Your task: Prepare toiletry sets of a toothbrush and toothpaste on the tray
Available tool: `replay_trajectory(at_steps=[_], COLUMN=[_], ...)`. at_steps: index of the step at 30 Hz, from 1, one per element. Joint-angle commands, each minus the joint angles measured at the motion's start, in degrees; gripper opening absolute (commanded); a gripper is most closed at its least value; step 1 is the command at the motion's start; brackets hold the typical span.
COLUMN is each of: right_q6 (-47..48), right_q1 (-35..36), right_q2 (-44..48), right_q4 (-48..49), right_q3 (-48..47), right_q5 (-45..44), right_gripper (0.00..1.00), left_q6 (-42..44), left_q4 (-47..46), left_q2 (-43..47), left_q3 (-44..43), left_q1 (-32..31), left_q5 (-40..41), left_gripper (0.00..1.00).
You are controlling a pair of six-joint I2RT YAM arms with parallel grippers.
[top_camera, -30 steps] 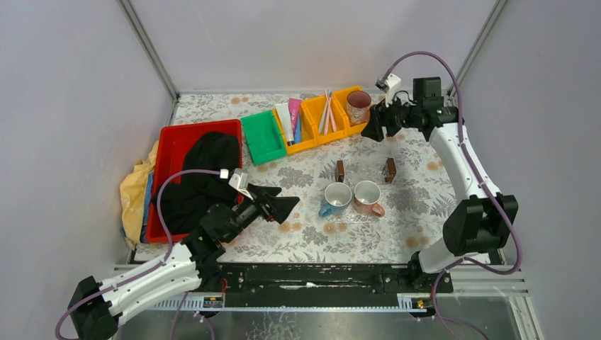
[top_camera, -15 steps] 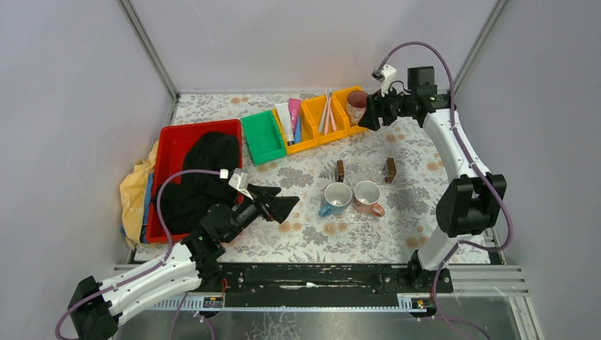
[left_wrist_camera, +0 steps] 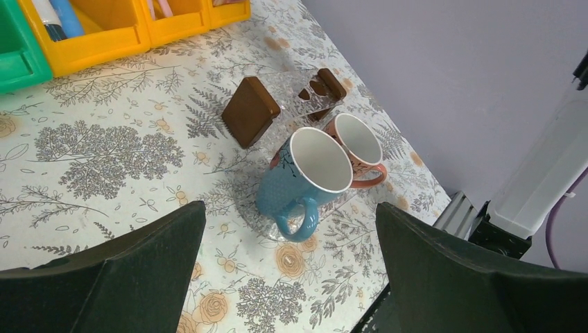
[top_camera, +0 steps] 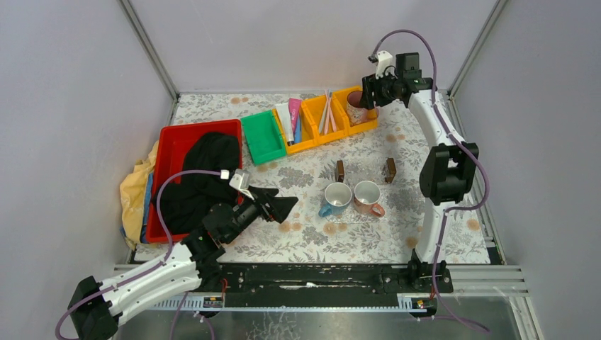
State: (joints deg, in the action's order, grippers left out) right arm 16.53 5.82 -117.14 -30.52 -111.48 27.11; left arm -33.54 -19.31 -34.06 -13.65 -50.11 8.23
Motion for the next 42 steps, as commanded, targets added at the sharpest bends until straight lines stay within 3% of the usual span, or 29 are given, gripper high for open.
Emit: replay_trajectory(at_steps=[1, 8, 15, 30, 34, 40, 42], right_q6=[-5.09, -7.97, -8.21, -7.68, -7.56, -6.65, -6.07], right_q1=[-0.28, -0.24, -0.29, -0.27, -0.27, -0.29, -0.29], right_q2=[-4.18, -12.83, -19.40, -24.40, -24.97, -22.63, -20.50], right_q4=[4.46, 5.72, 6.01, 6.60, 6.00, 6.10, 7.67], right_q3=[-6.85, -15.96, -22.37, -25.35, -25.92, -25.76, -24.52], right_q5=[-8.74, -13.43, -15.25, -14.52, -13.64, -12.51, -12.61], right_gripper=[0.64, 0.55, 0.52, 0.35, 0.27, 0.02, 0.00], left_q6=[1.36, 2.44, 3.11, 3.37, 3.31, 3.45, 3.48], left_q4=[0.18, 0.49, 0.11, -0.57, -0.67, -0.08, -0.05], left_q2=[0.18, -2.79, -5.42, -7.88, -8.05, -7.50, -7.37], left_q3=[-0.75, -2.42, -3.70, -4.35, -4.44, -4.59, -4.71], left_q1=[0.38, 0.69, 0.95, 1.71, 1.83, 2.02, 2.08], left_q5=[2.05, 2.79, 3.31, 3.28, 3.05, 3.12, 3.08], left_gripper=[1.00, 1.00, 1.00, 1.00, 1.00, 1.00, 1.00])
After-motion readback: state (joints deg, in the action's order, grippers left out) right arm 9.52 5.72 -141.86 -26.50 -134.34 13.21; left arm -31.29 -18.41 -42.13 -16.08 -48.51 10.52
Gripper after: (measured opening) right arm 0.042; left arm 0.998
